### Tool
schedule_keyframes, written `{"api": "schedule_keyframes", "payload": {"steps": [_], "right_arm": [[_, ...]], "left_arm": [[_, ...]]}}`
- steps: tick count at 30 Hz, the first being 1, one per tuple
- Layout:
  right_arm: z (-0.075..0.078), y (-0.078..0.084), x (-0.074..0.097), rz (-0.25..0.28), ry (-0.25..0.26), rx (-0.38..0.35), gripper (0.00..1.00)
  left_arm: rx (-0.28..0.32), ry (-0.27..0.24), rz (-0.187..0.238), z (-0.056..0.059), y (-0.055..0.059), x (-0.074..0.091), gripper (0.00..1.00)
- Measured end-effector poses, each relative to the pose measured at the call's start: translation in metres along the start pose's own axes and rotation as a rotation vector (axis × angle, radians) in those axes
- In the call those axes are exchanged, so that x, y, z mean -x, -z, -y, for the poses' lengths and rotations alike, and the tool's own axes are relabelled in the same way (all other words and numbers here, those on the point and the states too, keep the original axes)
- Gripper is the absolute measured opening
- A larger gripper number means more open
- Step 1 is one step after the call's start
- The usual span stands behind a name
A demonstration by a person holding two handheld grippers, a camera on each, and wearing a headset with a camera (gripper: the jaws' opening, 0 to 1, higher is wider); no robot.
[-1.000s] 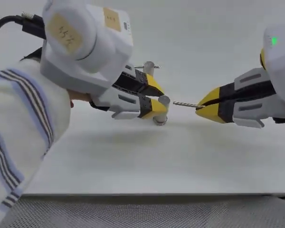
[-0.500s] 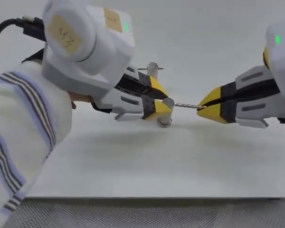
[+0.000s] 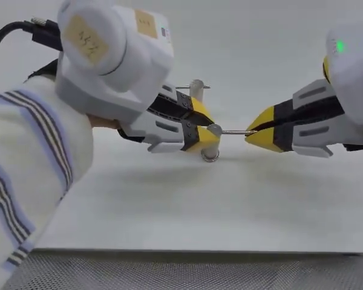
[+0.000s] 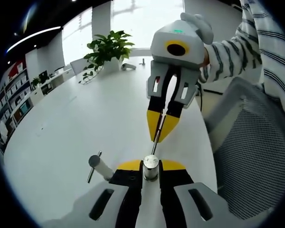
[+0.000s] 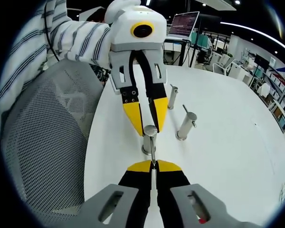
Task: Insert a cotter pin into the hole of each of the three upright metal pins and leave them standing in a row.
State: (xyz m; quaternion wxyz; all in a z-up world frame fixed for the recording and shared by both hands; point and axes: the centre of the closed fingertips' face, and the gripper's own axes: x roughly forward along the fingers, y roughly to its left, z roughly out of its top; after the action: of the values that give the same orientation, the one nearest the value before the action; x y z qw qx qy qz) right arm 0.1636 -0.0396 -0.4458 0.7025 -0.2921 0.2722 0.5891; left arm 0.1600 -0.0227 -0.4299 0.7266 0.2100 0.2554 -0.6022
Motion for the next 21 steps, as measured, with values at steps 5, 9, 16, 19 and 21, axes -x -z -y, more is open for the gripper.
{"api": "schedule_keyframes", "payload": {"steps": [5, 9, 16, 19, 21], "right_arm": [[0.000, 0.002, -0.002, -0.004, -0.003, -0.005, 0.00], [-0.001, 0.000, -0.004, -0.004, -0.002, -0.008, 0.00], [0.000, -0.003, -0.008, -0.005, -0.008, -0.010, 0.00], [-0.001, -0.007, -0.012, 0.000, -0.015, 0.002, 0.00], [-0.001, -0.009, -0.015, 0.003, -0.023, 0.010, 0.00]], "left_arm": [[0.024, -0.003, 0.002, 0.000, 0.000, 0.001, 0.09], [0.045, -0.001, 0.011, -0.002, 0.004, 0.001, 0.09], [0.060, -0.010, 0.015, -0.001, 0.003, 0.003, 0.09], [0.059, -0.010, 0.016, 0.000, 0.003, 0.003, 0.09], [0.053, -0.009, 0.016, 0.001, 0.003, 0.004, 0.09]]}}
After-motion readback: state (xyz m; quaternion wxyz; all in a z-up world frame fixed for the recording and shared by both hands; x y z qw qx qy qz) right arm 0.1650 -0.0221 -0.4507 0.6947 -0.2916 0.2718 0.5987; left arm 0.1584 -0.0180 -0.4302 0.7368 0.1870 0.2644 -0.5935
